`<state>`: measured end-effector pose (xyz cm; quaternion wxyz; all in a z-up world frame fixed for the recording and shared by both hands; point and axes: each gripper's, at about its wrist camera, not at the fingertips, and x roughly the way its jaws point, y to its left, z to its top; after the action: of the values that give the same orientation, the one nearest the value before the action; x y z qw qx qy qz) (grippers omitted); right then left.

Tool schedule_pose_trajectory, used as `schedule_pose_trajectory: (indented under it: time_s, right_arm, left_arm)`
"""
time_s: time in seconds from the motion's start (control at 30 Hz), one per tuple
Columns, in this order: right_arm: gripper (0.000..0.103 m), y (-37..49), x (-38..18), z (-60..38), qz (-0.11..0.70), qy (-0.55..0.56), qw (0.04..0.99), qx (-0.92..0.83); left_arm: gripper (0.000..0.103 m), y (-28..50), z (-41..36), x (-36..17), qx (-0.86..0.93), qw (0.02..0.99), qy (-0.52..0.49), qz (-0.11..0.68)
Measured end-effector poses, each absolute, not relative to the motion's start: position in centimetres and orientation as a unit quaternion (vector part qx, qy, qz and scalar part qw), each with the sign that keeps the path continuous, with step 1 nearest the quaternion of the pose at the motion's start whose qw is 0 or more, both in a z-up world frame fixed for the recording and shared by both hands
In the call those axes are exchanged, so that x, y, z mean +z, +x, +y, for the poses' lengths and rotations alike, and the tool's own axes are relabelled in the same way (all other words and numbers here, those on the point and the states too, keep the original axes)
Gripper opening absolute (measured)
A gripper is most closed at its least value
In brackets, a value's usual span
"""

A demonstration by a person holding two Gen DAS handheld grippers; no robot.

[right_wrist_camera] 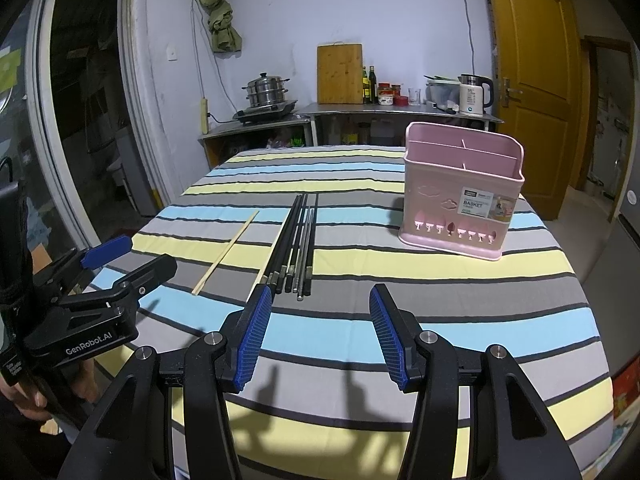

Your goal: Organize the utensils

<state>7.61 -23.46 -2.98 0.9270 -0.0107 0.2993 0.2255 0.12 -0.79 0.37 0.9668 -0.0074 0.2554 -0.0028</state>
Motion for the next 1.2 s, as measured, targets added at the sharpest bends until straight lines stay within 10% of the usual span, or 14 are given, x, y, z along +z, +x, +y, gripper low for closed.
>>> schedule_pose_trajectory:
  time_s: [1.2]
  right_arm:
    - [0.052,7.76,-3.29,-23.65,0.302,-0.011,0.926,0.225]
  left_arm:
    - [0.082,-0.05,-0.61,-0.12,-0.006,0.966,-0.008,0.259]
